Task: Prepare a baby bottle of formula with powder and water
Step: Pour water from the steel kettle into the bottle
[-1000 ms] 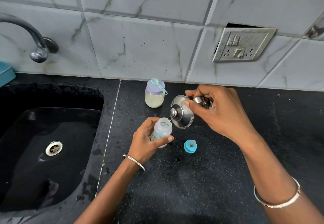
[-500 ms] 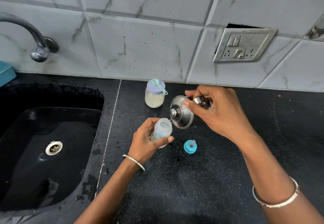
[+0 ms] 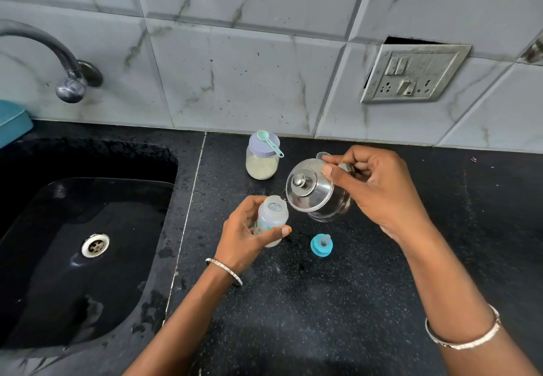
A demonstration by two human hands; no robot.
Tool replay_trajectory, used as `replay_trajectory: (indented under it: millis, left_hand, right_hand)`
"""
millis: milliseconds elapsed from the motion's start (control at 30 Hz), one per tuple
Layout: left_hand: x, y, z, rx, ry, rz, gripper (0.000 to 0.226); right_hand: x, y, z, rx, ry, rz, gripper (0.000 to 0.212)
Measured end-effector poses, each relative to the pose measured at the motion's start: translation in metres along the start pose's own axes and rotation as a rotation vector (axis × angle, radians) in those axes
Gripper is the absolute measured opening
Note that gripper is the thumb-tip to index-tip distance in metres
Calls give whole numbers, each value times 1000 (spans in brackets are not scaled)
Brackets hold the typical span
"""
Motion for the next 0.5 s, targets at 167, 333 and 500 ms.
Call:
replay_trajectory:
  millis: [167, 333, 500]
  left_hand:
    - [-1, 0, 1, -13, 17, -6, 56]
    - [-3, 1, 4, -39, 33, -5, 56]
    - [-10, 1, 5, -31, 53, -13, 61]
  right_hand:
    - [0, -1, -44, -365, -297, -90, 20]
    - [2, 1, -71, -537, -501, -154, 17]
    - [-10, 7, -97, -571, -549, -256, 21]
Point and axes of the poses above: each hand's wrist, its own x-axis away from the middle knuckle, its own y-axis out of the back of the hand, z = x × y, the point moved 5 cm from there along -x, towards the middle knuckle, and after that the axes turned 9 degrees about -z, right-handed, at the moved point
